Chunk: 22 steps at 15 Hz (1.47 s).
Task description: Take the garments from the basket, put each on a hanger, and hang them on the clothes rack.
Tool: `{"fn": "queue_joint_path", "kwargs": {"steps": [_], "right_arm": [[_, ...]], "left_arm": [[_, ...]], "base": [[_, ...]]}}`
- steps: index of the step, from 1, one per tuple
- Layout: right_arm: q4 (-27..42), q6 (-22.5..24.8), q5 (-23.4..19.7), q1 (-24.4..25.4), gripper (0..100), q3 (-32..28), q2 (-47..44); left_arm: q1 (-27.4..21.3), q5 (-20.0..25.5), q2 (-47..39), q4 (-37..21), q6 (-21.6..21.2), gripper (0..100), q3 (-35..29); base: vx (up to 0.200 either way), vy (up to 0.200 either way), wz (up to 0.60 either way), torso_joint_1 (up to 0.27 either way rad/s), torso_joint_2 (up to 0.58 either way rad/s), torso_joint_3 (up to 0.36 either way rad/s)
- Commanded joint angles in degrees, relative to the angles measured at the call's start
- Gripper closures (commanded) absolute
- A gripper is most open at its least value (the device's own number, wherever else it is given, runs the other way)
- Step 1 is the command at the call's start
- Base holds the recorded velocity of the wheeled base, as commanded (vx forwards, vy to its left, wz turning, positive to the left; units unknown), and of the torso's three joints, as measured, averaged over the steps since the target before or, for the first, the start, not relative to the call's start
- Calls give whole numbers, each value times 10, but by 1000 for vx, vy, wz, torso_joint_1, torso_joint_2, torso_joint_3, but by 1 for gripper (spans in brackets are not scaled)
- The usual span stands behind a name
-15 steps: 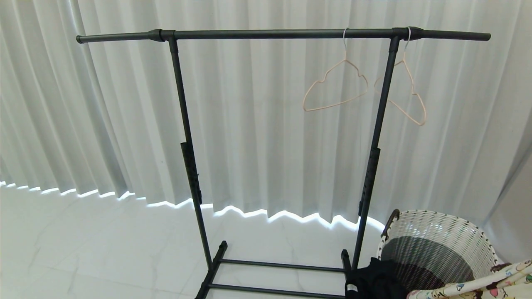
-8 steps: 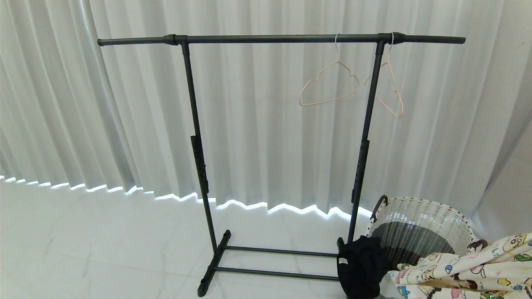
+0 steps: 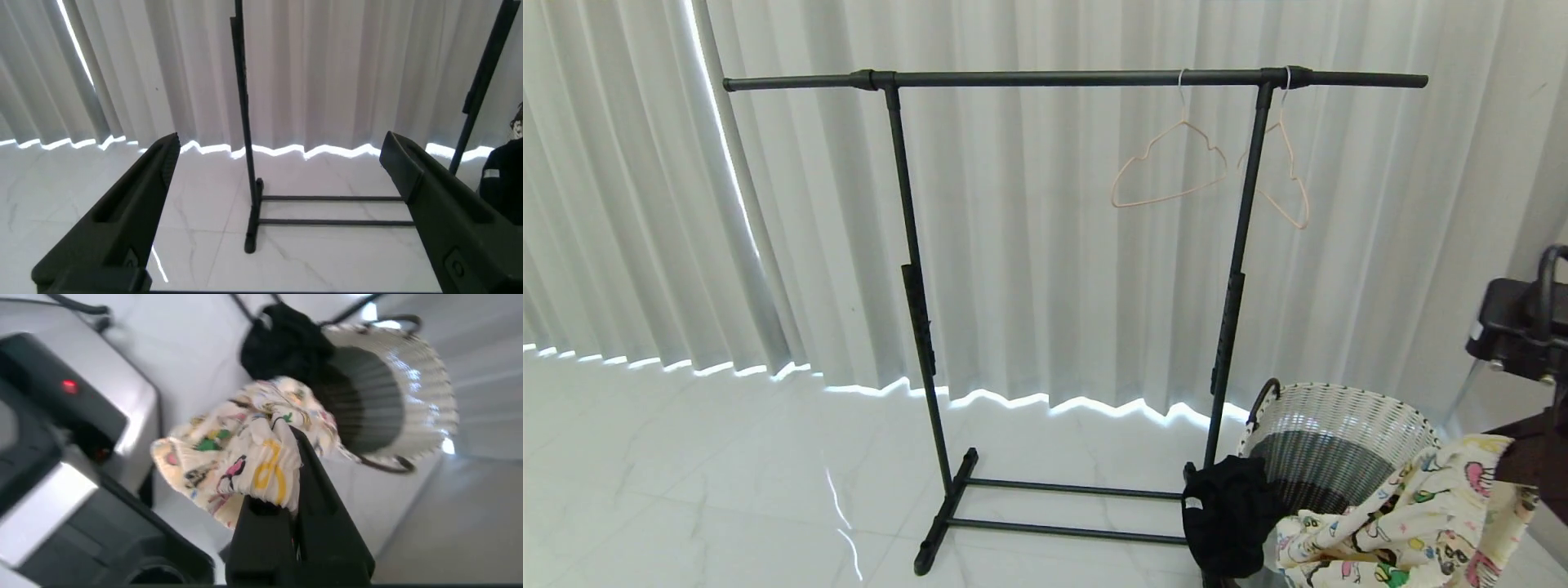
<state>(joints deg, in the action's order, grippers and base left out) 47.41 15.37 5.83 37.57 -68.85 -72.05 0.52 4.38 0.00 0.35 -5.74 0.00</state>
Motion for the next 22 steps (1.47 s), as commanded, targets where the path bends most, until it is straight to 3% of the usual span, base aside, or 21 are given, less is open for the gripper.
{"fn": "queue_joint_path", "kwargs": {"steps": [1, 4, 7, 8, 9, 11, 14, 18, 20, 22], "right_arm": [[0, -37, 0, 53, 100, -32, -65], [0, -99, -1, 119, 100, -67, -109], [0, -113, -1, 150, 100, -84, -145], [0, -117, -1, 157, 100, -88, -156], [0, -120, -1, 162, 100, -91, -160], [0, -132, -1, 171, 100, -102, -167], [0, -134, -1, 188, 100, -108, -172], [-30, -134, -1, 203, 100, -109, -177], [-44, -134, -1, 204, 100, -109, -177], [-45, -134, -1, 204, 100, -115, -178]], "left_arm": [[0, 0, 0, 0, -1, 0, 0], [0, 0, 0, 0, -2, 0, 0], [0, 0, 0, 0, 12, 0, 0], [-1, -3, 0, 1, 35, 0, 0], [0, -9, 0, 1, 38, 100, 0], [-1, -15, 0, 8, 36, 100, -5], [-15, 13, -45, 8, 56, 100, -115], [-40, 80, -254, 8, 53, 100, -258], [-47, 83, -361, 9, 28, 100, -316], [-95, 82, -424, 16, 6, 100, -323]], "base": [[0, 0, 0, 0, 0, 0], [0, 0, 0, 0, 0, 0], [0, 0, 0, 0, 0, 0], [0, 0, 0, 0, 0, 0], [0, 0, 0, 0, 0, 0], [0, 0, 0, 0, 0, 0], [0, 0, 0, 0, 0, 0], [0, 0, 0, 0, 0, 0], [0, 0, 0, 0, 0, 0], [0, 0, 0, 0, 0, 0]]}}
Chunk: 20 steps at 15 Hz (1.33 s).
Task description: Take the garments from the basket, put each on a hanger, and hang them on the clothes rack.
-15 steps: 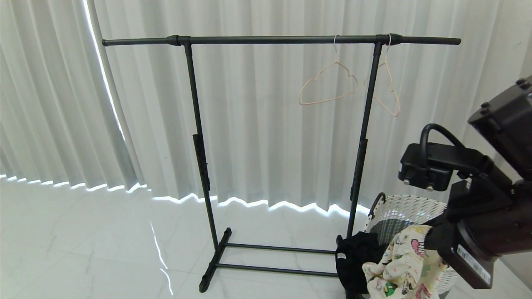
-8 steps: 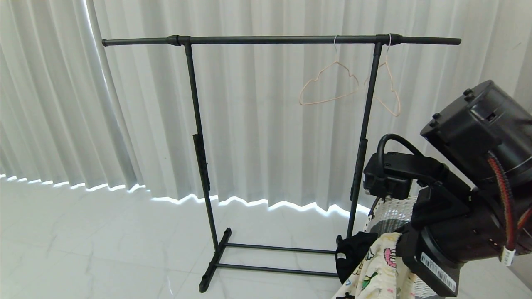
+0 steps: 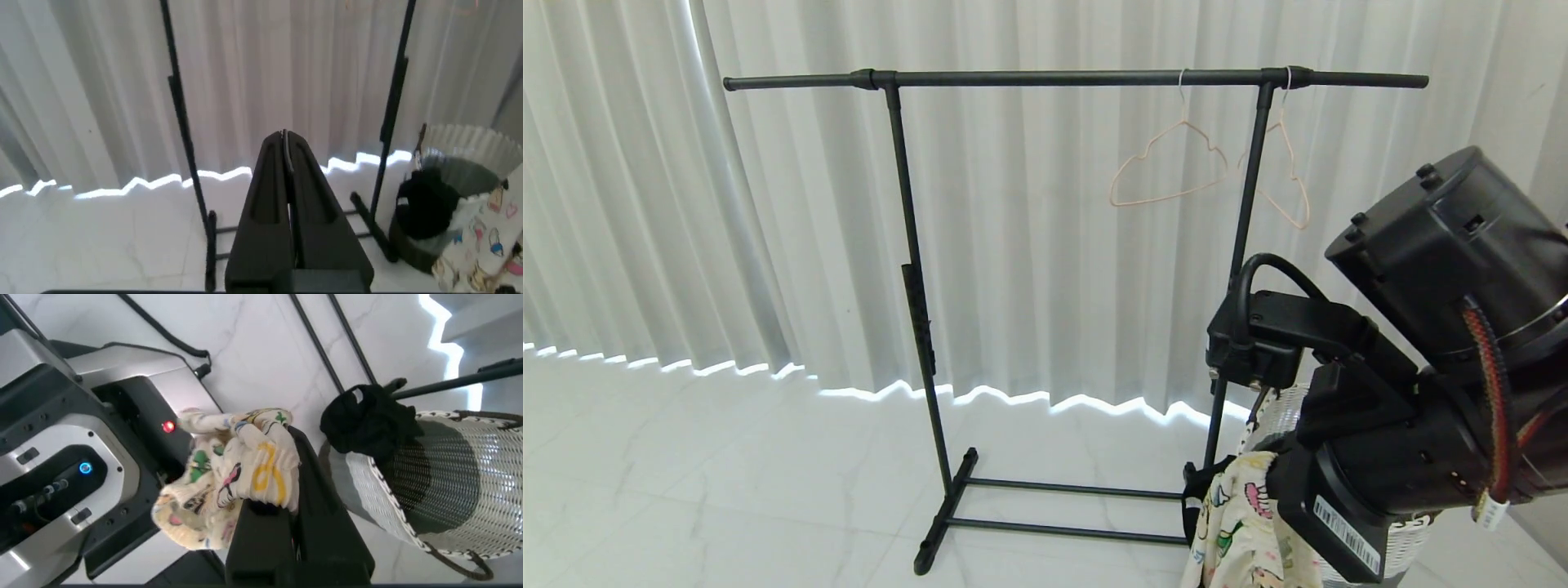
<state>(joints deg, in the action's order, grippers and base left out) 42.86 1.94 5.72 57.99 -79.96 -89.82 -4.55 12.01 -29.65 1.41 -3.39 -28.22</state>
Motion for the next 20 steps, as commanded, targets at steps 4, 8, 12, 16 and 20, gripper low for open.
{"fn": "queue_joint_path", "kwargs": {"steps": [4, 8, 12, 16, 20], "right_arm": [[-21, -19, 0, 7, 100, -43, -35], [-33, -48, 1, 28, 100, -129, -89], [-32, -48, 1, 41, 100, -208, -131], [-31, -48, 3, 55, 100, -231, -142], [-32, -48, 3, 55, 100, -231, -141]], "left_arm": [[-177, 5, -190, 5, 47, 0, -17], [-253, 6, -233, 5, 75, 0, 2], [-403, 6, -265, 6, 162, 0, -2], [-498, -1, -334, 20, 201, 0, -39], [-499, -37, -435, 47, 257, 0, -91]], "base": [[0, 0, 0, 0, 0, 0], [0, 0, 0, 0, 0, 0], [0, 0, 0, 0, 0, 0], [0, 0, 0, 0, 0, 0], [0, 0, 0, 0, 0, 0]]}}
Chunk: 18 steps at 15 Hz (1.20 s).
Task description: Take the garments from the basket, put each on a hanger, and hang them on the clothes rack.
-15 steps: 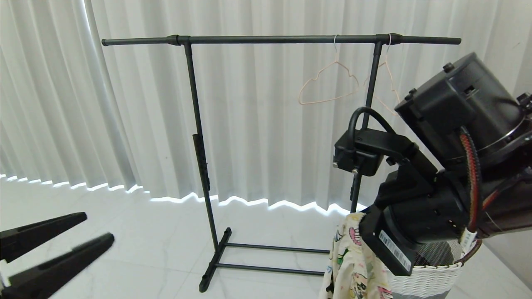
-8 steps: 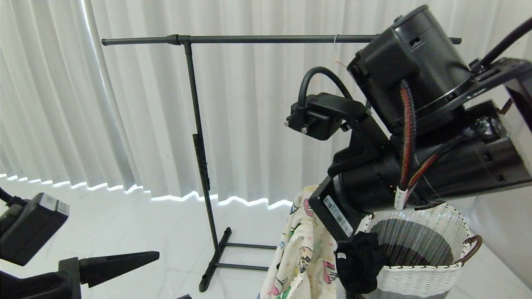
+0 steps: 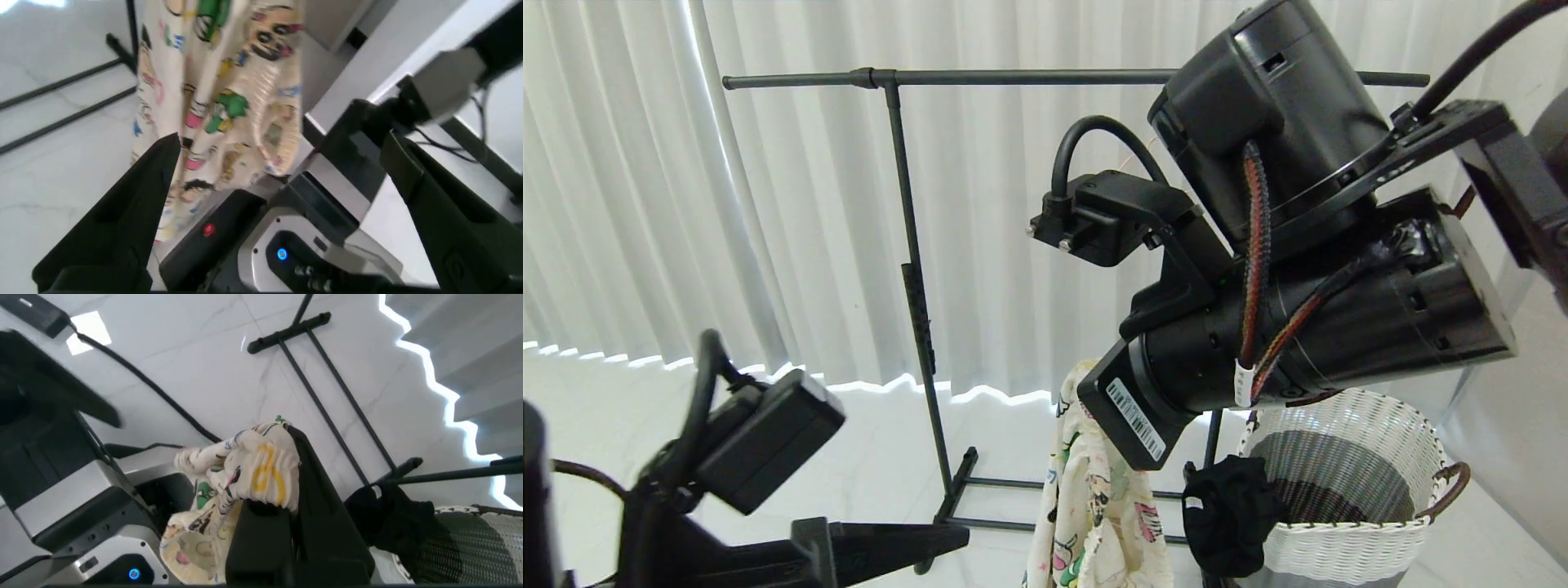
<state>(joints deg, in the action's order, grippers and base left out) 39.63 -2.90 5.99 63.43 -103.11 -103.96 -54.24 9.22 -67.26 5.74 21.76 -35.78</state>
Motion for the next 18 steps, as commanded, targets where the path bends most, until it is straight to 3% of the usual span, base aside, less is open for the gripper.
{"fn": "queue_joint_path", "kwargs": {"steps": [1, 4, 6, 14, 18], "right_arm": [[-1, 0, 0, 0, 100, -2, 1], [-1, 0, 0, 0, 100, -5, 3], [0, 0, 0, -3, 100, -8, 4], [0, 1, 1, -26, 100, -6, 9], [2, 0, 1, -40, 100, -2, 15]], "left_arm": [[-1, -17, -85, 4, 9, 0, -17], [-1, -30, -144, 47, 36, 0, -17], [-2, -79, -195, 70, 48, 0, -12], [-3, -111, -196, 71, 46, 0, 88], [-3, -120, -202, 72, 47, 0, 103]], "base": [[0, 0, 0, 0, 0, 0], [0, 0, 0, 0, 0, 0], [0, 0, 0, 0, 0, 0], [0, 0, 0, 0, 0, 0], [0, 0, 0, 0, 0, 0]]}}
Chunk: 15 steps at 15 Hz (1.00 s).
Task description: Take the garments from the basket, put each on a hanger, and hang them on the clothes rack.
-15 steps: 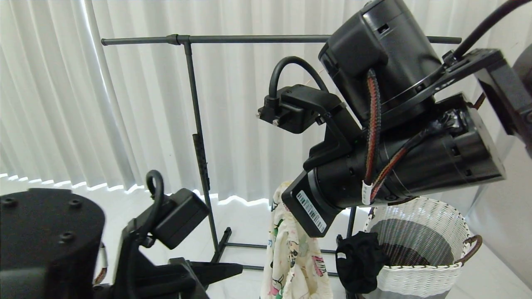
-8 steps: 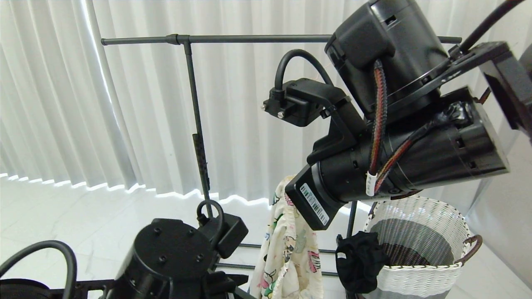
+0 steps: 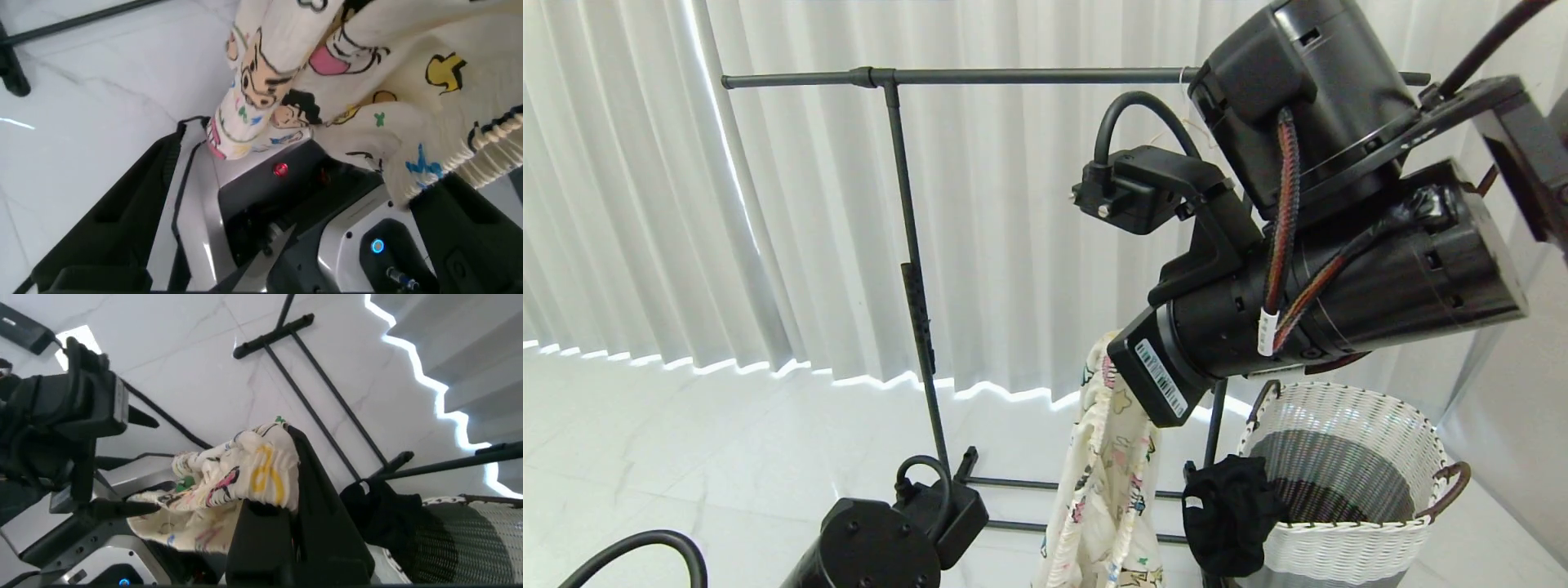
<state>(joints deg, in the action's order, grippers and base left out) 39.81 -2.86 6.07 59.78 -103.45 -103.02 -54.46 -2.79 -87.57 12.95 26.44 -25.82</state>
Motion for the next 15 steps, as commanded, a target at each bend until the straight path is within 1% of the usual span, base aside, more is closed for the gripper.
{"fn": "queue_joint_path", "kwargs": {"steps": [1, 2, 3, 5, 7, 9, 11, 12, 13, 14, 15], "right_arm": [[3, 0, 0, -6, 100, 2, 5], [7, 0, 1, -12, 100, 2, 5], [8, 0, 1, -14, 100, 2, 6], [12, -1, 1, -21, 100, 4, 7], [40, -2, 2, -32, 100, 6, 13], [49, -9, 10, -51, 100, 69, 49], [47, -28, 24, -62, 100, 161, 108], [46, -43, 25, -62, 100, 202, 140], [40, -54, 25, -61, 100, 234, 168], [35, -57, 29, -61, 100, 258, 194], [33, -58, 37, -61, 100, 275, 218]], "left_arm": [[0, -4, 3, 0, -1, 0, 3], [0, -18, 3, 0, -1, 0, 3], [0, -31, 3, 1, -1, 100, 3], [-2, -52, 5, 1, -1, 100, 3], [-11, -71, 16, 1, -1, 100, 3], [-17, -91, 49, 1, -4, 100, 6], [-15, -95, 84, 1, -17, 100, 13], [-15, -94, 101, 1, -40, 100, 11], [-13, -93, 115, 1, -75, 100, 1], [-8, -90, 124, -1, -98, 100, -28], [-6, -90, 121, -8, -106, 100, -67]], "base": [[0, 0, 0, 0, 0, 0], [0, 0, 0, 0, 0, 0], [0, 0, 0, 0, 0, 0], [0, 0, 0, 0, 0, 0], [0, 0, 0, 0, 0, 0], [0, 0, 0, 0, 0, 0], [0, 0, 0, 0, 0, 0], [0, 0, 0, 0, 0, 0], [0, 0, 0, 0, 0, 0], [0, 0, 0, 0, 0, 0], [0, 0, 0, 0, 0, 0]]}}
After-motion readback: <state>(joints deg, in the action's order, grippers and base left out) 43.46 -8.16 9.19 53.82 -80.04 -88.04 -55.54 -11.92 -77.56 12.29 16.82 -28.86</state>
